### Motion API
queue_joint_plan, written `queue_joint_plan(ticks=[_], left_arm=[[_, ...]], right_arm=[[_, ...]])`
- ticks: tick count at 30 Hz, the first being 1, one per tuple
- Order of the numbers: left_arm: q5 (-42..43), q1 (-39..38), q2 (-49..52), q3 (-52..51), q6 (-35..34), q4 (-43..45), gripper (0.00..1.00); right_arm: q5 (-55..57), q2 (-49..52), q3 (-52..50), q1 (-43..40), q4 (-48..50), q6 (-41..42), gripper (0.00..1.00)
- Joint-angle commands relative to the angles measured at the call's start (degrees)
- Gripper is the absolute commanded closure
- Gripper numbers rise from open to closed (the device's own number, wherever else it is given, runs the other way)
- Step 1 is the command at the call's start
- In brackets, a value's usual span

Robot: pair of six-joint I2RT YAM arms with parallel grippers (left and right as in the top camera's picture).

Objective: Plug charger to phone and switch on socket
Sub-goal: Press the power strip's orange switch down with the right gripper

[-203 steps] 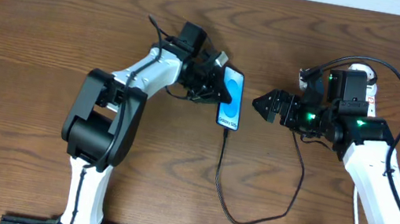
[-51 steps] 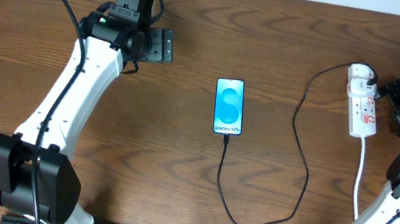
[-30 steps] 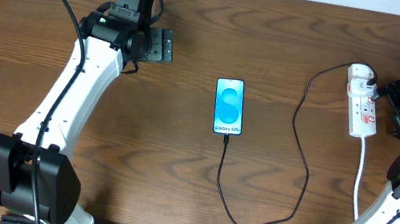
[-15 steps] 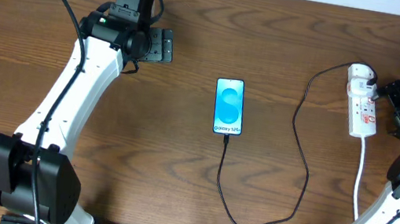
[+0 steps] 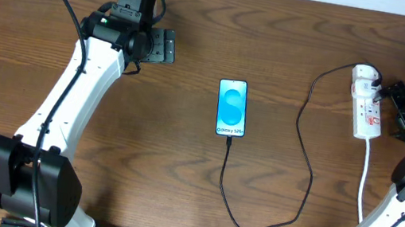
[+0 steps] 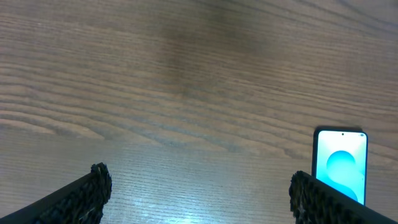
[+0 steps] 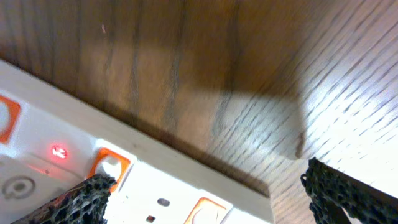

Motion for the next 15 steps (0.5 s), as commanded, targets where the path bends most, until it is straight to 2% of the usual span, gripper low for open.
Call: queue_joint_plan(ticks=[1, 9, 15], left_arm=[[-0.5, -0.2, 0.4, 0.1, 0.7, -0.2, 0.07], [-0.5, -0.2, 0.4, 0.1, 0.7, -0.2, 0.07], [-0.5, -0.2, 0.4, 0.1, 0.7, -0.2, 0.07]], right_arm=[[-1.9, 2.1, -1.2, 2.4, -0.3, -1.3, 0.01], [-4.0, 1.5, -1.2, 2.2, -2.5, -2.8, 0.01], [-3.9, -3.5, -1.2, 0.5, -7.3, -2.6, 0.01]])
